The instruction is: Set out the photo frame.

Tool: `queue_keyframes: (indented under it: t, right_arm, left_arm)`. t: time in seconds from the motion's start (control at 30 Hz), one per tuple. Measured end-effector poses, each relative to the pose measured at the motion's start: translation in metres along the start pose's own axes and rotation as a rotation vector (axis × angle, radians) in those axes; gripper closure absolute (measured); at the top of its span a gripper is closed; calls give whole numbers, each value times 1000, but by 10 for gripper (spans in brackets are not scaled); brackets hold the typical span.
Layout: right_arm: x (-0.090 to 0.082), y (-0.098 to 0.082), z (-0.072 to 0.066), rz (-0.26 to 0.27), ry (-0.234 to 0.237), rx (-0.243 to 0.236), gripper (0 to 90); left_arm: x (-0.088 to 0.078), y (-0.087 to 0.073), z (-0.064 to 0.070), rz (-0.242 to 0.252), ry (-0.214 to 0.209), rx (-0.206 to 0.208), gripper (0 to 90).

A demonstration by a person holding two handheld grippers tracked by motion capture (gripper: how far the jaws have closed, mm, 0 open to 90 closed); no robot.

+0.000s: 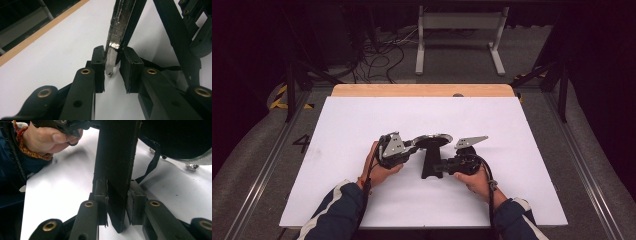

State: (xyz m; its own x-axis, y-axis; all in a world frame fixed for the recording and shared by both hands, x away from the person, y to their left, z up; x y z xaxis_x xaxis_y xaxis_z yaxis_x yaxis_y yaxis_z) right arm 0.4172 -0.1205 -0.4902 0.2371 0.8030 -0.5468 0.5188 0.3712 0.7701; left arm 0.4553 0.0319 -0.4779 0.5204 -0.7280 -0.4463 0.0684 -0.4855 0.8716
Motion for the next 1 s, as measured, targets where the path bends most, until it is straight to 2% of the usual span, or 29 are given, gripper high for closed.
queue_keyframes:
  t: [1.0]
  right_arm:
    - [2,-2,-2,-9,-15,-15,739]
  left_arm:
    - [-2,-2,1,-6,-12,-10,741]
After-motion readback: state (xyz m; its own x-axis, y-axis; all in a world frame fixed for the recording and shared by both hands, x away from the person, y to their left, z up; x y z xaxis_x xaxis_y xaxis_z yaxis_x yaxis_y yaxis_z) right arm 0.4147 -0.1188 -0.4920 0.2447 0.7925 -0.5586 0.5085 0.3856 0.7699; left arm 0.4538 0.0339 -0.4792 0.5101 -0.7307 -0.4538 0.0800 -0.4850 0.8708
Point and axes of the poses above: each handheld gripper's, and its own axes: x roughly forward along the jaws, y roughly out of its top, z roughly to its right, the point moved 8 cm from there along x, roughly forward along the jaws, and after that the axes turned 1 degree about -x, right-handed, at the moved point
